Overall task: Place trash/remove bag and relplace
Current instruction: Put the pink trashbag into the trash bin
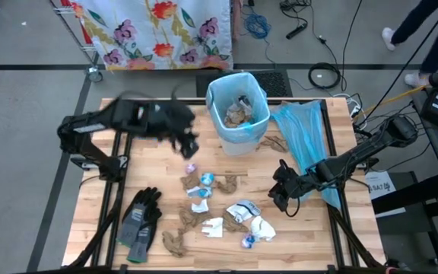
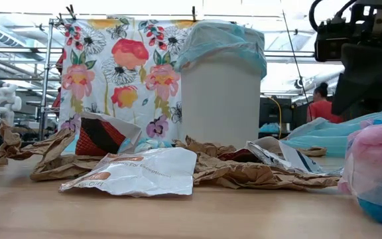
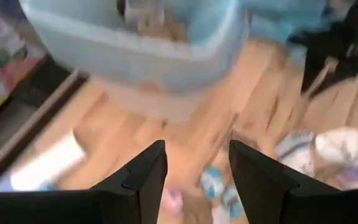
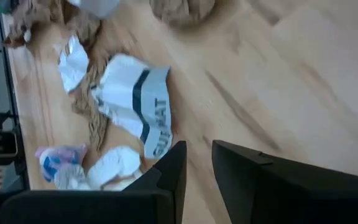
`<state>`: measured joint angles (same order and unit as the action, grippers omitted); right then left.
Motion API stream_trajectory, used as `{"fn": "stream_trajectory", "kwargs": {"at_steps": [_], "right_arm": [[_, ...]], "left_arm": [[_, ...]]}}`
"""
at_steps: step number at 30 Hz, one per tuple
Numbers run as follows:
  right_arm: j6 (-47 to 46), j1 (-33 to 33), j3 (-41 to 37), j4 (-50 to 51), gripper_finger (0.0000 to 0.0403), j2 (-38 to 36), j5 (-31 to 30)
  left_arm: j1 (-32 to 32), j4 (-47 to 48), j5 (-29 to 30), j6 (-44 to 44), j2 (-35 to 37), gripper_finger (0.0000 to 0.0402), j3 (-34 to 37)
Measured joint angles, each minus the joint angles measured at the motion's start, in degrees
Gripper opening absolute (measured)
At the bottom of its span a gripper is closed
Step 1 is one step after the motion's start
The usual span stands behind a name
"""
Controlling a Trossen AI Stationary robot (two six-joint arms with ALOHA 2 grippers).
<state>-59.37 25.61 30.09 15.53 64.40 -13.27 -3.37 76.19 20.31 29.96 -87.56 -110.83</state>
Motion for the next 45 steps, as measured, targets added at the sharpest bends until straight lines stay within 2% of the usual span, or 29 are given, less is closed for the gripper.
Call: {"fn": "stream_trajectory", "kwargs": {"at_steps": [4, 9, 12, 15, 19, 27, 34, 40, 45], "right_arm": [[0.11, -0.02, 0.00, -0.41, 0.0068, 0.00, -0.73], [0.09, -0.02, 0.00, -0.64, 0.0068, 0.00, -0.52], [0.07, -0.02, 0.00, -0.81, 0.0068, 0.00, -0.31], [-0.46, -0.02, 0.02, -0.82, 0.0068, 0.00, -0.04], [-1.31, -0.02, 0.02, -1.15, 0.0068, 0.00, 0.12], [-3.49, -0.02, 0.03, -1.25, 0.0068, 0.00, 0.12], [-5.98, -0.02, 0.02, -1.13, 0.0068, 0.02, -0.17], [-7.50, -0.02, 0.02, -1.07, 0.0068, 0.02, -0.21], [-7.50, -0.02, 0.02, -1.03, 0.0068, 0.02, -0.37]], "left_arm": [[-5.55, -0.41, 4.02, 9.53, 1.43, 0.0177, 9.73], [-8.89, -5.88, 4.58, 18.90, 2.10, 0.0177, 25.15], [-9.44, -17.34, 2.43, 20.27, 4.43, 0.0170, 34.12], [-8.64, -24.54, 0.53, 20.41, 6.98, 0.0155, 42.42], [-6.00, -26.71, -2.23, 20.16, 8.82, 0.0137, 49.84], [0.57, -40.70, -9.46, 14.65, 7.92, 0.0134, 57.75], [5.44, -40.41, -10.25, 10.52, 6.95, 0.0134, 58.70], [7.25, -42.94, -18.15, 9.47, 3.99, 0.0134, 60.77], [6.65, -45.20, -18.91, 8.07, -0.53, 0.0134, 61.14]]}}
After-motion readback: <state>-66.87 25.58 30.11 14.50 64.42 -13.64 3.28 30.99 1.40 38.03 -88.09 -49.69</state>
